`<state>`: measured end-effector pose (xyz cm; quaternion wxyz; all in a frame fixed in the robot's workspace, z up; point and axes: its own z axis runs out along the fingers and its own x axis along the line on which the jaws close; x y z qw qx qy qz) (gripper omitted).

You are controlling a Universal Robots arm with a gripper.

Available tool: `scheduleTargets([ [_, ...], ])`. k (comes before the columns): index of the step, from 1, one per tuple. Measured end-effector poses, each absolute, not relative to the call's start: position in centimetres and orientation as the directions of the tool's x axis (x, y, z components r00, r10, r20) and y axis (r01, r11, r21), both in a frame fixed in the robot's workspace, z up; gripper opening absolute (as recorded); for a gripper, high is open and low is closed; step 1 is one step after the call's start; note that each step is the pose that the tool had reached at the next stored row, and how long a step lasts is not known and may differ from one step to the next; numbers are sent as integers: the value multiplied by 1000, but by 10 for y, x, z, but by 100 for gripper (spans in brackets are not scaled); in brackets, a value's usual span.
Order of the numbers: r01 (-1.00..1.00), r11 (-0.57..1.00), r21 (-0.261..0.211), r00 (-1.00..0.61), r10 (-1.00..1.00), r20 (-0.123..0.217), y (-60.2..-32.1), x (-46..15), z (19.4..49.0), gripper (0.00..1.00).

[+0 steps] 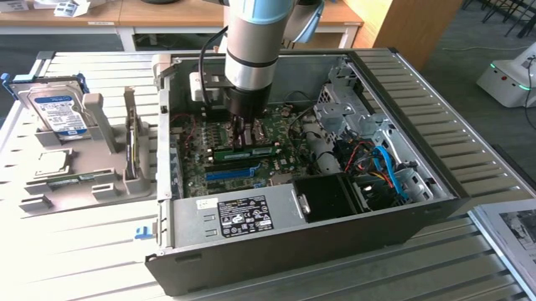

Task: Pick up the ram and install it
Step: 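Press down the ram until it locks into place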

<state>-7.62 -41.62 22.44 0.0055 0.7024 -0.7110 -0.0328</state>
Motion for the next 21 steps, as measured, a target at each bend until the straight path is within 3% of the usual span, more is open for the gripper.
scheduleTargets([
  [21, -998, 11, 54, -13, -999, -38, -416, -76, 223, 10],
])
